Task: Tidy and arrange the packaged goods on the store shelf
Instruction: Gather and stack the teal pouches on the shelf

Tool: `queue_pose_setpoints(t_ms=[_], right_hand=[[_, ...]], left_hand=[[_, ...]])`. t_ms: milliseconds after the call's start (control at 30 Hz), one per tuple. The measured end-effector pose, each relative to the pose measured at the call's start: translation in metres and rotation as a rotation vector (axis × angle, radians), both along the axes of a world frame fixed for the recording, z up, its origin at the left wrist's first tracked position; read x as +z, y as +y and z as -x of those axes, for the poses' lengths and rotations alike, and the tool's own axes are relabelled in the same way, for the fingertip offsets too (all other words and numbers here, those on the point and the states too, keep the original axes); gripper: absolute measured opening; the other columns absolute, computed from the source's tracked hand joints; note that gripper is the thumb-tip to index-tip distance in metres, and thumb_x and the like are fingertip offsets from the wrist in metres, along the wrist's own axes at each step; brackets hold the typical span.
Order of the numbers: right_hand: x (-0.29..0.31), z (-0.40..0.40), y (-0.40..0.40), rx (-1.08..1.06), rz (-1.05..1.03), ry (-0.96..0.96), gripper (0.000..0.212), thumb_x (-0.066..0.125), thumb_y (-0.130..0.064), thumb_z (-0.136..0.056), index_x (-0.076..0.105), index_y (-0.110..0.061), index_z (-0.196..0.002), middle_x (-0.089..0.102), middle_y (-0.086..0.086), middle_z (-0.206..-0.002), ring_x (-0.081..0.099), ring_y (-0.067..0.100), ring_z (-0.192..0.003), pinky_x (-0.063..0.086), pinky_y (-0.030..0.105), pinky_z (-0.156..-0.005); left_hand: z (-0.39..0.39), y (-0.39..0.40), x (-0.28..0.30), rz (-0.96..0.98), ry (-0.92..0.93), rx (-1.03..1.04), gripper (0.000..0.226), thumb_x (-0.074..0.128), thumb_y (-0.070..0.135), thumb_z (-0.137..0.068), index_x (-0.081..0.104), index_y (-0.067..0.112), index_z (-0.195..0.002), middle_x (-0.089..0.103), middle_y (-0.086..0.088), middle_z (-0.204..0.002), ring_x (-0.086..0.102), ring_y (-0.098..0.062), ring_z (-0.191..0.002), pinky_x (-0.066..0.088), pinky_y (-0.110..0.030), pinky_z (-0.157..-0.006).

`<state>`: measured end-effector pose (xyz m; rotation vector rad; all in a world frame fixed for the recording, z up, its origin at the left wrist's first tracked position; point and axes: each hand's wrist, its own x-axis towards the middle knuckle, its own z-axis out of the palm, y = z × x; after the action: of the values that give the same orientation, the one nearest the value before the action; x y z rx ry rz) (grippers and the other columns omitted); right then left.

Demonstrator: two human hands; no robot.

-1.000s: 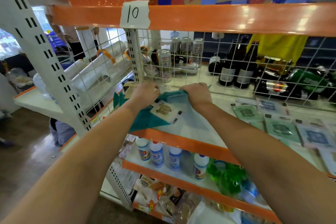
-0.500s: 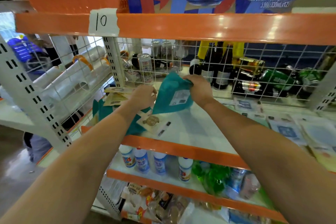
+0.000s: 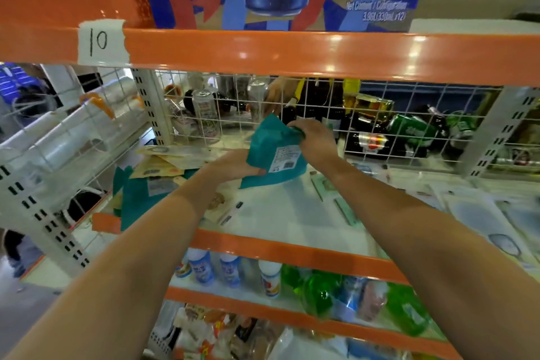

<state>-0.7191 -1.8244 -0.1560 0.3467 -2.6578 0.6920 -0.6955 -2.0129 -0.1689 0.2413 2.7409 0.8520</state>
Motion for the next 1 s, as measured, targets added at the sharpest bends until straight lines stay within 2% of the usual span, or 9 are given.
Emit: queue_pose_setpoints(t_ms=[133,267,433,500,600,667,767,867,1000], right_hand=[[0.008,0.007,0.018,0.021,-0.053,-0.021,0.043,0.046,0.001,-0.085,0.066,-0.024,-0.115,0.066,0.001,-0.113,0.061,0.024,-0.103,0.048,0.033,-0.082],[0.012,0.012,0.039,0.014,-0.094,-0.017,0.034,0.045,-0.006,-0.092,0.065,-0.020,-0.116,0.066,0.003,-0.112,0.060,0.026,-0.103,0.049,0.037,-0.085],[0.009,0.013,0.060,-0.016,-0.169,0.073,0.025,0.048,-0.019,-0.095,0.063,-0.020,-0.114,0.067,0.002,-0.105,0.059,0.024,-0.103,0.042,0.036,-0.094],[0.009,0.016,0.067,-0.046,-0.185,0.117,0.026,0.051,-0.023,-0.094,0.060,-0.021,-0.118,0.064,0.000,-0.114,0.055,0.022,-0.112,0.037,0.036,-0.100],[0.012,0.013,0.074,-0.115,-0.098,0.102,0.043,0.054,-0.021,-0.092,0.047,-0.019,-0.134,0.050,0.003,-0.135,0.042,0.025,-0.129,0.026,0.037,-0.108],[0.014,0.009,0.078,-0.177,-0.006,0.080,0.053,0.056,-0.019,-0.091,0.038,-0.017,-0.141,0.042,0.005,-0.142,0.036,0.026,-0.134,0.025,0.040,-0.111],[0.012,0.004,0.086,-0.262,0.070,0.038,0.055,0.056,-0.021,-0.092,0.036,-0.013,-0.142,0.041,0.008,-0.143,0.037,0.027,-0.134,0.033,0.042,-0.109],[-0.001,-0.008,0.094,-0.330,0.028,-0.012,0.050,0.052,-0.022,-0.094,0.039,-0.012,-0.141,0.043,0.009,-0.141,0.041,0.029,-0.129,0.040,0.041,-0.101],[-0.023,-0.029,0.108,-0.409,-0.014,-0.071,0.045,0.052,-0.025,-0.094,0.044,-0.011,-0.136,0.049,0.012,-0.135,0.047,0.030,-0.122,0.044,0.039,-0.095]], left_hand=[[0.010,0.020,-0.002,-0.161,0.046,0.099,0.035,0.060,0.027,-0.093,0.059,0.015,-0.125,0.063,-0.005,-0.123,0.059,-0.024,-0.113,0.045,-0.034,-0.099],[0.013,0.035,-0.001,-0.295,0.042,0.196,0.033,0.059,0.030,-0.093,0.062,0.012,-0.121,0.065,-0.008,-0.118,0.062,-0.025,-0.104,0.048,-0.038,-0.098],[0.014,0.045,0.002,-0.417,0.072,0.244,0.033,0.062,0.023,-0.092,0.062,0.004,-0.119,0.063,-0.008,-0.104,0.060,-0.022,-0.091,0.049,-0.031,-0.082],[0.015,0.047,0.001,-0.440,0.097,0.257,0.032,0.063,0.022,-0.091,0.063,0.003,-0.117,0.064,-0.010,-0.103,0.061,-0.022,-0.085,0.050,-0.029,-0.077],[0.022,0.045,0.002,-0.450,0.107,0.292,0.033,0.065,0.025,-0.090,0.064,0.009,-0.119,0.068,-0.010,-0.109,0.063,-0.026,-0.094,0.050,-0.040,-0.091],[0.025,0.046,0.005,-0.538,0.070,0.303,0.035,0.065,0.025,-0.090,0.062,0.010,-0.122,0.067,-0.008,-0.110,0.064,-0.027,-0.096,0.050,-0.040,-0.093],[0.027,0.049,0.008,-0.684,0.024,0.315,0.032,0.064,0.024,-0.090,0.062,0.009,-0.118,0.065,-0.007,-0.106,0.063,-0.025,-0.093,0.050,-0.038,-0.090],[0.031,0.054,0.004,-0.758,-0.019,0.298,0.025,0.064,0.025,-0.090,0.063,0.012,-0.111,0.067,-0.012,-0.113,0.064,-0.026,-0.093,0.051,-0.042,-0.092],[0.036,0.072,-0.003,-0.829,-0.081,0.244,0.034,0.062,0.031,-0.091,0.060,0.012,-0.120,0.066,-0.007,-0.111,0.065,-0.022,-0.088,0.052,-0.037,-0.083]])
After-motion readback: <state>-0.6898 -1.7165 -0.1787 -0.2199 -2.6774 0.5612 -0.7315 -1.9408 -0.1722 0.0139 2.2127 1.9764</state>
